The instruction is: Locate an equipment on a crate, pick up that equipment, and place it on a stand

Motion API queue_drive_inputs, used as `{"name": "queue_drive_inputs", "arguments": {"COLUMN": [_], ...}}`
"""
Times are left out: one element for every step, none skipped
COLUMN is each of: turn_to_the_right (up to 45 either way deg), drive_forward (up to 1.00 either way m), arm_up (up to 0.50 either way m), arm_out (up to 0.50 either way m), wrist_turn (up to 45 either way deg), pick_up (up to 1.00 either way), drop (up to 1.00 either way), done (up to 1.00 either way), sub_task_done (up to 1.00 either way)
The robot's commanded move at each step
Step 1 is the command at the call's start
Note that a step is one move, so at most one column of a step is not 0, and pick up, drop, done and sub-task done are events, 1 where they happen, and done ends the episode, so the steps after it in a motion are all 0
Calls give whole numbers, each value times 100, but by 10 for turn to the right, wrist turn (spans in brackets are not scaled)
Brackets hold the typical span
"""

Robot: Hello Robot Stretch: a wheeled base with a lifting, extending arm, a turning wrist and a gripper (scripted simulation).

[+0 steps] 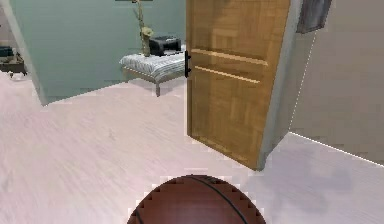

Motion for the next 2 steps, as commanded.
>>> {"name": "queue_drive_inputs", "arguments": {"turn_to_the_right": [0,-450], "drive_forward": [35,0], "arm_up": [0,0], "arm_out": [0,0], "wrist_turn": [0,0], "pick_up": [0,0], "drop": [0,0], "done": [0,0], "sub_task_done": [0,0]}}
